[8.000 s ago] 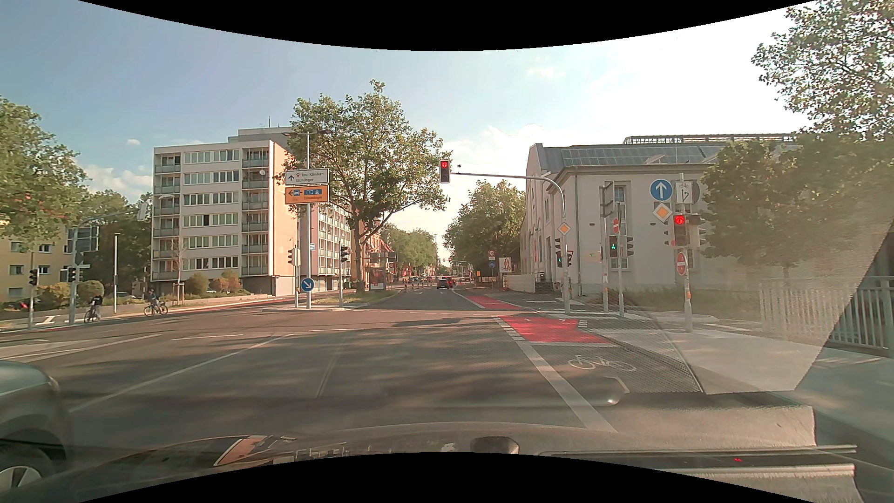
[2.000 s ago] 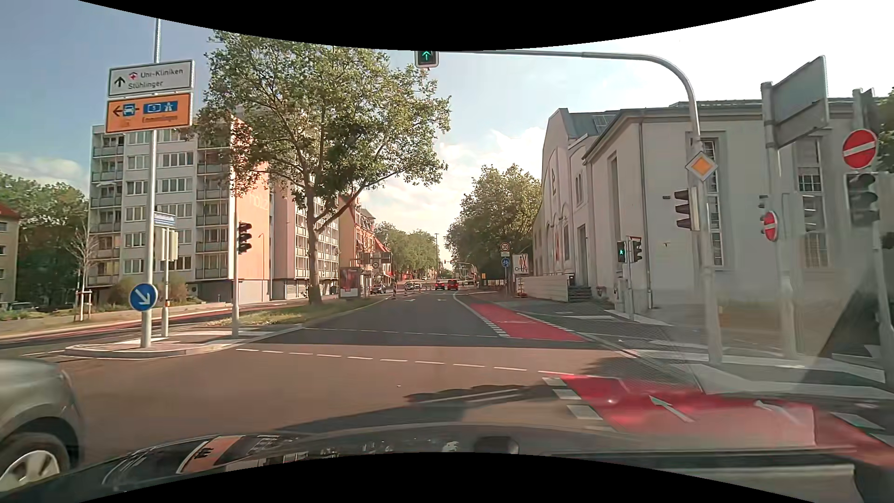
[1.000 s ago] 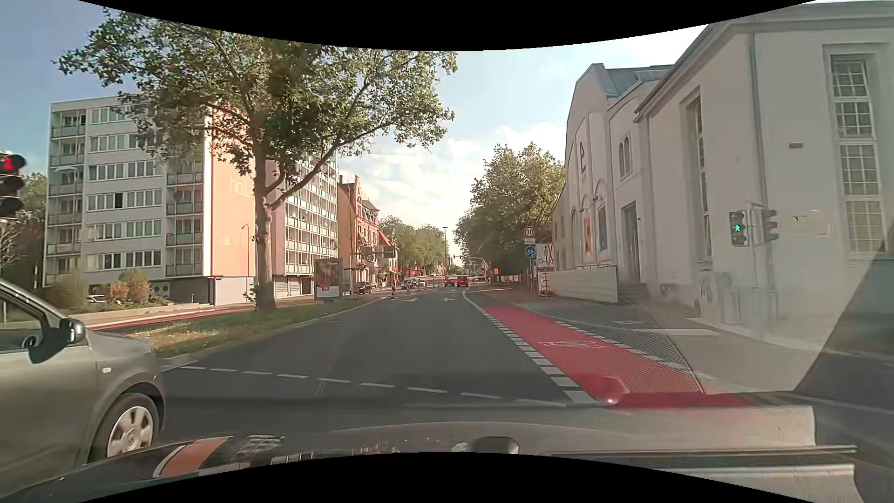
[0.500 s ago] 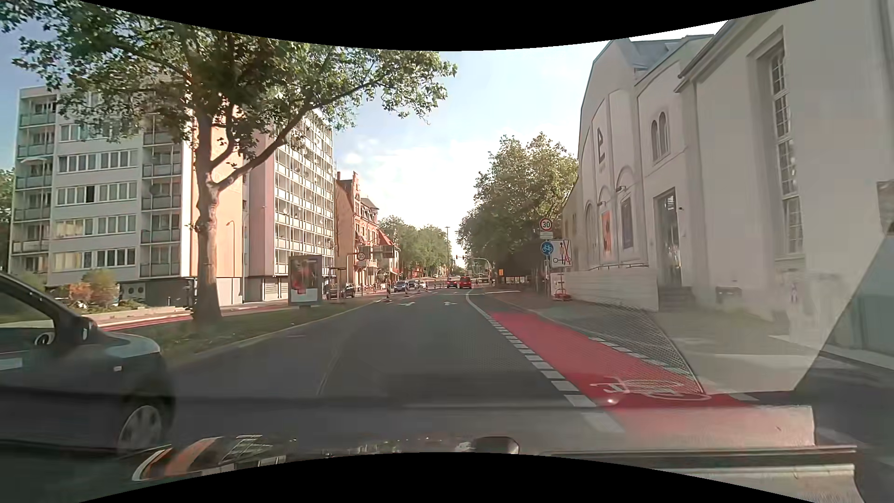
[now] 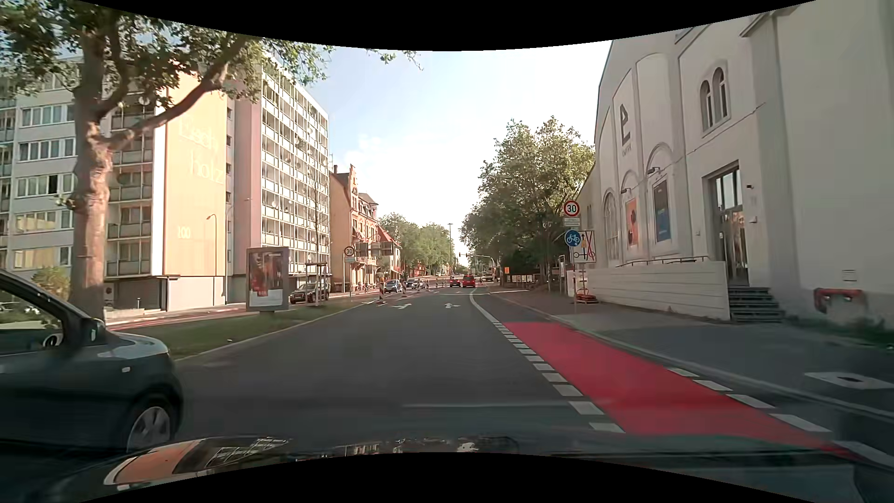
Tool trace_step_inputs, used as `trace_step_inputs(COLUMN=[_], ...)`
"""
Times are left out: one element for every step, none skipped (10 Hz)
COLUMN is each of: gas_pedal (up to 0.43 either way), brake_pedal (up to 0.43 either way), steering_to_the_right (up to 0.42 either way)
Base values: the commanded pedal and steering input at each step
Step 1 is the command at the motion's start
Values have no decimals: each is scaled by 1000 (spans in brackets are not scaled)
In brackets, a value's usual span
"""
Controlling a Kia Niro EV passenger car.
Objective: Follow the waypoints while adhering to traffic rules and regulations
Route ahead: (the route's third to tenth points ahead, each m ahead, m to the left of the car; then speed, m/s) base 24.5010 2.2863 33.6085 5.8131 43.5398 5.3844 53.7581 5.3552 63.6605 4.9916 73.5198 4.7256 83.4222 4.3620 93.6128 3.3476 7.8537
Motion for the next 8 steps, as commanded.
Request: trace_step_inputs(gas_pedal=[130,118,118,118,118,118,110,110], brake_pedal=[0,0,0,0,0,0,0,0], steering_to_the_right=[-11,-11,-11,-11,-10,-9,-6,-5])
